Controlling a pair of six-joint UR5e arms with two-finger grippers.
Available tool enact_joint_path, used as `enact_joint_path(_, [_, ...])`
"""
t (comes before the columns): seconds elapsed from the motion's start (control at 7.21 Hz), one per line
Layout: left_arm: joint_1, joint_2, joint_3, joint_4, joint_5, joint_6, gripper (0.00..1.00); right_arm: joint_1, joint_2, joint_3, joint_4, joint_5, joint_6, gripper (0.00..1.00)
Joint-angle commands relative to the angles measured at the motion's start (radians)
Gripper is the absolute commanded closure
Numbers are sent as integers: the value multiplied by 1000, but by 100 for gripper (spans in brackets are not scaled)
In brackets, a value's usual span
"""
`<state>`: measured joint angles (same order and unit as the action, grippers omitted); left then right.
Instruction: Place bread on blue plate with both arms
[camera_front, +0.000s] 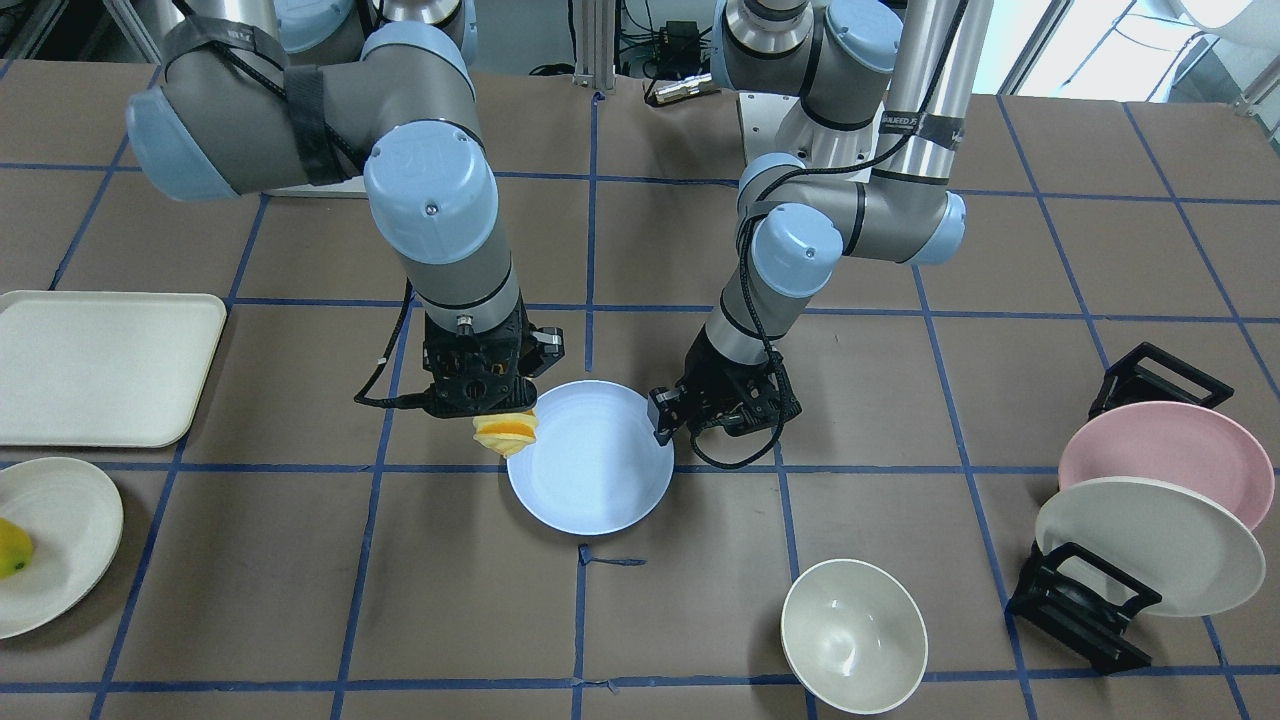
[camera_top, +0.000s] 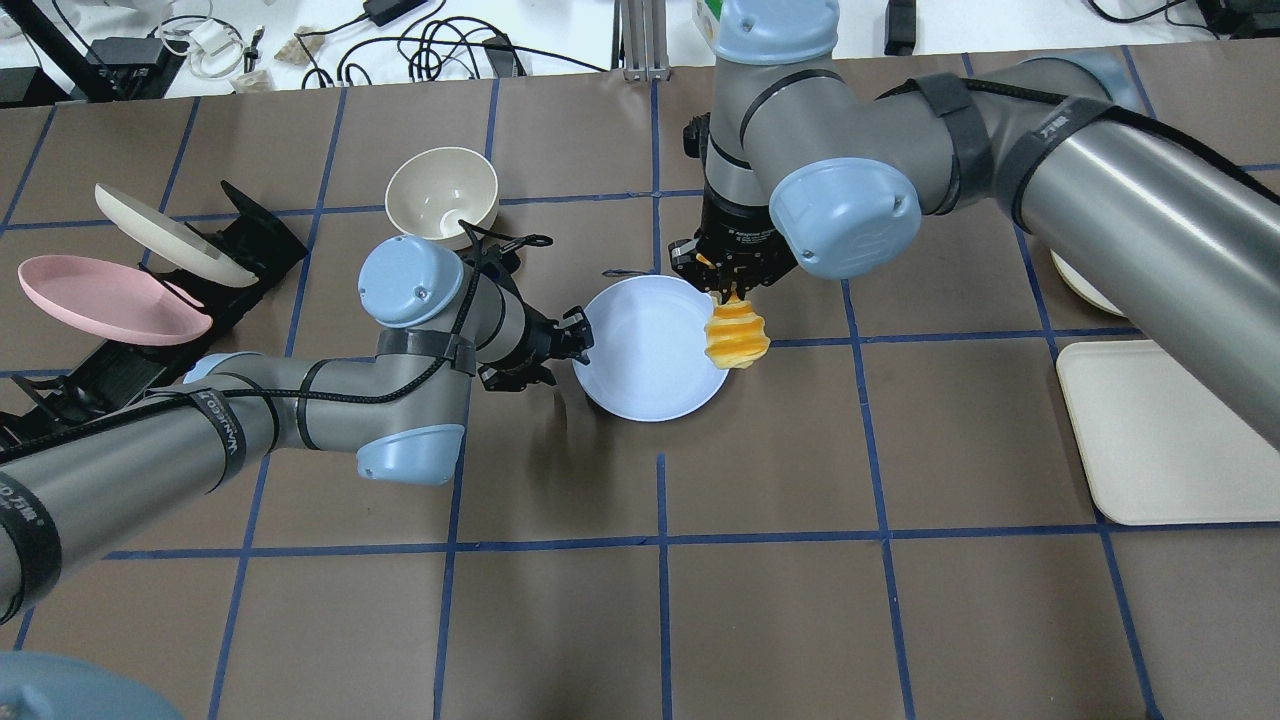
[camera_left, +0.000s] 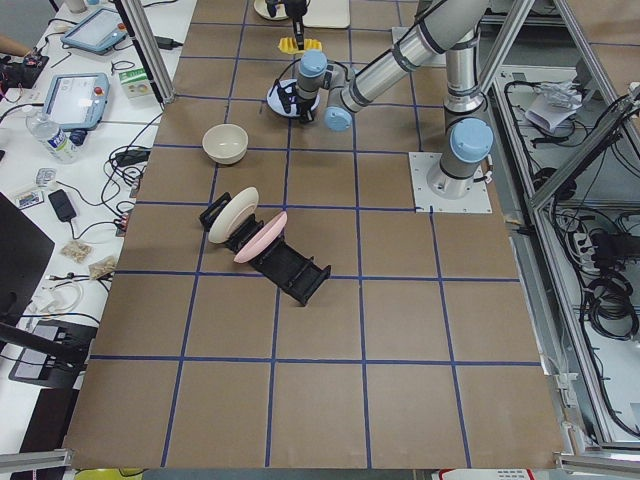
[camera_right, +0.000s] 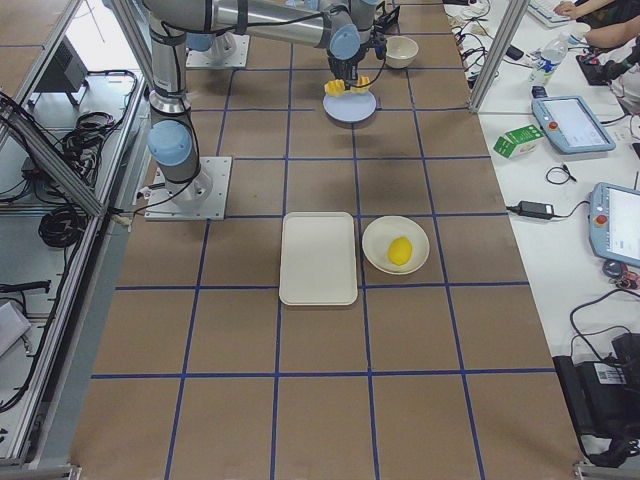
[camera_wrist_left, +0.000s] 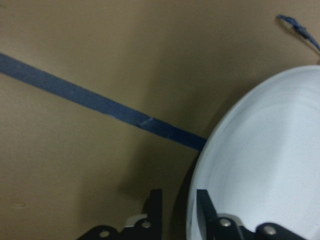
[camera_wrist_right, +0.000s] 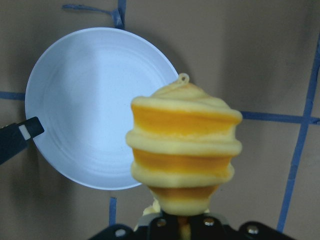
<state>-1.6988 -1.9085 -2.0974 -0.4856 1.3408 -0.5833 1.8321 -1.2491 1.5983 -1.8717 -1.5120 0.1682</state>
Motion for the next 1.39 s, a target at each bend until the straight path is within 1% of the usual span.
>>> enact_joint_path(0.0, [-2,58,89,-194,18,31,0,6,43,0,-73,4,17,100])
enact_joint_path(0.14, [-7,81,203,-413,52,46,0,12,65,5,-98,6,57,100])
enact_joint_path(0.28, [-7,104,340,-655,79,87,0,32,79,6,-115,4,69,100])
enact_joint_path(0.42, [7,111,449,-841,121,221,0,59,101,8,-121,6,68,100])
enact_joint_path(0.55, [24,132,547,-972,252,323,0,65,118,0,-135,7,70,100])
enact_joint_path(0.69, [34,158,572,-1029,291,351,0,78,122,5,-135,9,74,100])
enact_joint_path(0.83, [39,187,597,-1053,293,402,0,102,134,5,-138,27,105,100])
enact_joint_path(0.97, [36,216,602,-1080,279,510,0,116,152,6,-151,36,105,100])
enact_joint_path(1.11, [37,235,600,-1084,221,580,0,122,155,6,-174,35,105,100])
enact_joint_path(1.25, [42,253,599,-1084,165,611,0,122,157,8,-178,36,106,97])
